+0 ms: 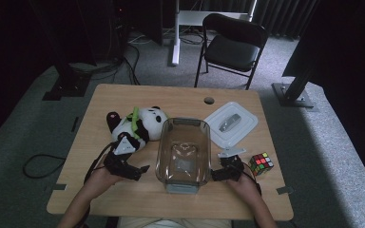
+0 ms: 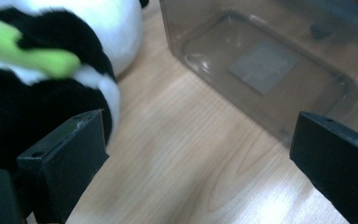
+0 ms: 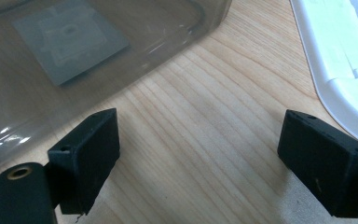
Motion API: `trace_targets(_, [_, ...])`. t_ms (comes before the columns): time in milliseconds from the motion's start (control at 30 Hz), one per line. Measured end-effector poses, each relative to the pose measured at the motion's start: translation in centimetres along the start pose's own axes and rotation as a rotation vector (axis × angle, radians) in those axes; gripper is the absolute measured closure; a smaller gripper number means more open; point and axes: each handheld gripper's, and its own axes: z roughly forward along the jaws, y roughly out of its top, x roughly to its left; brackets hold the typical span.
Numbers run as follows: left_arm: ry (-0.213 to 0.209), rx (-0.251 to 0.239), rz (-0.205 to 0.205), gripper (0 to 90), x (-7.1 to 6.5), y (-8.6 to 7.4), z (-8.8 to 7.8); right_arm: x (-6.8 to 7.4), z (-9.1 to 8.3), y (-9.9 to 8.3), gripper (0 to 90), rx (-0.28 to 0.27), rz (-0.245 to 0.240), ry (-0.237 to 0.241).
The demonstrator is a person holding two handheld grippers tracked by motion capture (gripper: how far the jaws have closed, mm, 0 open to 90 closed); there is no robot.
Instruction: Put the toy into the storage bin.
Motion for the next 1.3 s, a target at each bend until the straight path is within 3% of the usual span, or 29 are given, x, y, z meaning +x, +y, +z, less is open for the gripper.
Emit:
trace_targets(167, [0.028,-0.032,-0.002,4.2,0.9,0.9,-1.0,0.0,0.0,0.0,12.3,0.000,0.003,-0.001])
trace_targets(333, [0.024,-0.065,-0.020,4.3,2.3,2.0,-1.7,0.0,0.0,0.0,12.3,0.000,0.002,-0.002])
trace_targets(633, [0.074,-0.100,-0.020,4.3,5.0,4.1,-2.2,0.0,0.0,0.0,12.3,0.000,0.001,-0.002])
trace_targets(967, [0.121,-0.095,-0.060,4.3,8.7,5.1,0.0,0.0,0.0,0.0,12.3,0.000,0.001,-0.001])
trace_targets(1100, [0.128,-0.066,-0.079,4.3,9.7,5.2,1.2,0.0,0.0,0.0,12.3,0.000,0.002,-0.002])
trace_targets(1300, [0.095,-0.053,-0.147,5.8,11.5,4.9,2.5,0.1,0.0,0.0,12.4,0.000,0.002,-0.002])
